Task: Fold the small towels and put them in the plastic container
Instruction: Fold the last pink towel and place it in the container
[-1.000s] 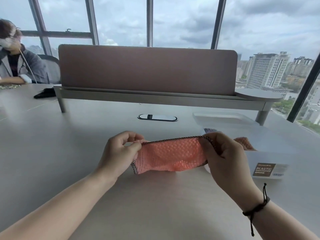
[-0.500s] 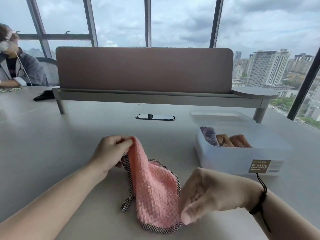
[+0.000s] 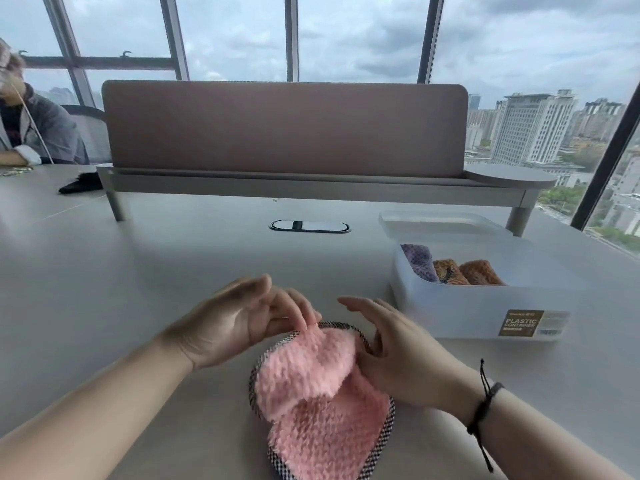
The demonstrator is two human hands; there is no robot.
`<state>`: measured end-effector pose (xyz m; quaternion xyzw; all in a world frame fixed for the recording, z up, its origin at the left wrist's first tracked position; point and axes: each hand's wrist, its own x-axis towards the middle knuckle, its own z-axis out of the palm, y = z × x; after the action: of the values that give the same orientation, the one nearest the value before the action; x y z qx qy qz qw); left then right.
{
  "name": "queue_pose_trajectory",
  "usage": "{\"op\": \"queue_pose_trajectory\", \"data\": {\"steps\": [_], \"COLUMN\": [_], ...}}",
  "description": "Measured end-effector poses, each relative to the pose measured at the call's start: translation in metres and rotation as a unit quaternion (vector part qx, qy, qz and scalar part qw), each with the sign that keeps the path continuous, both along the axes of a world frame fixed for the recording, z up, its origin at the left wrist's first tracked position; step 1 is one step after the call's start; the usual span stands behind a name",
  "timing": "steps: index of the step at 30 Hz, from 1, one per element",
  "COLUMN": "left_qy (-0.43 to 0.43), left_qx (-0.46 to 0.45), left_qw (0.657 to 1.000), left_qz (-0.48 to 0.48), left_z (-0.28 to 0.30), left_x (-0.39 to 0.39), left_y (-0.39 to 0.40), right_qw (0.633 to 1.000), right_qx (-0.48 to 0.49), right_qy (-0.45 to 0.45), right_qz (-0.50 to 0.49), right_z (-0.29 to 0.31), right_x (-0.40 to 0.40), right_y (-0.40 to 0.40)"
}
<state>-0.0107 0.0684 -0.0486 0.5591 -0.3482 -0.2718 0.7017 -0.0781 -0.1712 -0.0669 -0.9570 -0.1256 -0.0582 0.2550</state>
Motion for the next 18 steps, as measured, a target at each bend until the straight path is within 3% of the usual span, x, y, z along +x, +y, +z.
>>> {"op": "queue_pose_trajectory", "data": {"steps": [4,10,14,18], "left_qy": [-0.062,-0.120,-0.091,-0.097], "left_qx": [0.032,0.144,0.208,0.233], "left_qw": [0.994,0.948,0.941,0.941], "left_qz": [0.081,0.255,0.252,0.225], "left_z": [0.005,-0.003,-0.004,0.000], "left_x": [-0.004,0.003,0.006,0.002], "left_y": [-0.002,-0.009,-0.006,-0.010], "right_qw": [0.996,0.988,0.945,0.911], "right_qx": [0.050,0.150,0.317,0.398], "right_qy": [0.045,-0.029,-0.070,-0.092], "right_qz": [0.061,0.017,0.035,0.052], "right_z": [0.007,0.013,0.030,0.035], "right_x": [-0.002,-0.001,-0.004,-0.005], "right_y": [-0.002,-0.008,-0.009,-0.010]}}
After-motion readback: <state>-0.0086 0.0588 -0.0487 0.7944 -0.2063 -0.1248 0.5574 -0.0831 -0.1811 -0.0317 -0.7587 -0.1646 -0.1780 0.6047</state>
